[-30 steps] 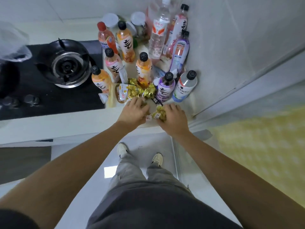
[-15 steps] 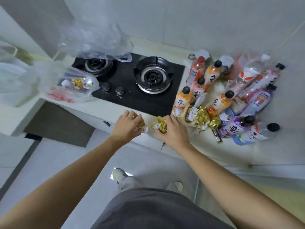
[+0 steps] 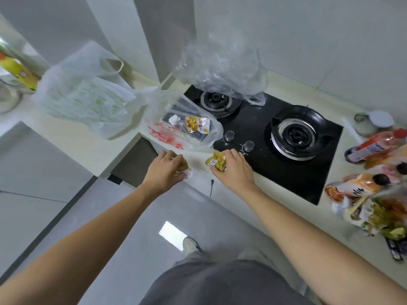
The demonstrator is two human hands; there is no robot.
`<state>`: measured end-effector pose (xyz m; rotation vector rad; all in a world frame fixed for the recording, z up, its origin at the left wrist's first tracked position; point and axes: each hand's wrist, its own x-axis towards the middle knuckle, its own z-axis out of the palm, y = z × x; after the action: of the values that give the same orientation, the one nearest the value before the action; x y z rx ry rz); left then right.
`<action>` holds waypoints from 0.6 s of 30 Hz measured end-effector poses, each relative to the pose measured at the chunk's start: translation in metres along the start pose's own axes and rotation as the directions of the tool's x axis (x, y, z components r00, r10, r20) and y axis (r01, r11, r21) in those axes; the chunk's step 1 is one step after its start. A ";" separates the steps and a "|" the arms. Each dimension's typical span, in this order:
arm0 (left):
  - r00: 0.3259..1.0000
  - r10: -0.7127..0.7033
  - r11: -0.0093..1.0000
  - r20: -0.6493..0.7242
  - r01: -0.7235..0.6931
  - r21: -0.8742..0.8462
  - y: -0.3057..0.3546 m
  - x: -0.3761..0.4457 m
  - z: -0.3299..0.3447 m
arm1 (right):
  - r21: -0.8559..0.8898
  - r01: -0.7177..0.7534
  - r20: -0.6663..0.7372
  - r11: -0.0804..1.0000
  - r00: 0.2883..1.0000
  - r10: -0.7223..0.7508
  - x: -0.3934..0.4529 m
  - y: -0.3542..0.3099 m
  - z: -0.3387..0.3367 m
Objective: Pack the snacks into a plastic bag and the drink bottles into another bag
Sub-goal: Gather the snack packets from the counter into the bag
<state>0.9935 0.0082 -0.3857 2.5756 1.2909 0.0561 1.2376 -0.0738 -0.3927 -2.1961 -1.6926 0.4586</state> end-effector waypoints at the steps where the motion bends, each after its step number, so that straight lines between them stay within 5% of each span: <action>1: 1.000 -0.009 1.000 0.002 0.009 -0.008 -0.013 0.008 -0.004 | -0.007 0.010 0.006 1.000 1.000 -0.010 0.012 -0.011 0.003; 18: 0.991 -0.034 0.999 0.128 0.034 -0.002 -0.119 0.194 -0.005 | -0.097 0.016 0.145 0.995 0.989 -0.001 0.211 -0.061 0.068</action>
<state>1.0169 0.2314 -0.4263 2.5080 1.2856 -0.1113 1.2059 0.1498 -0.4372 -2.2723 -1.8345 0.5567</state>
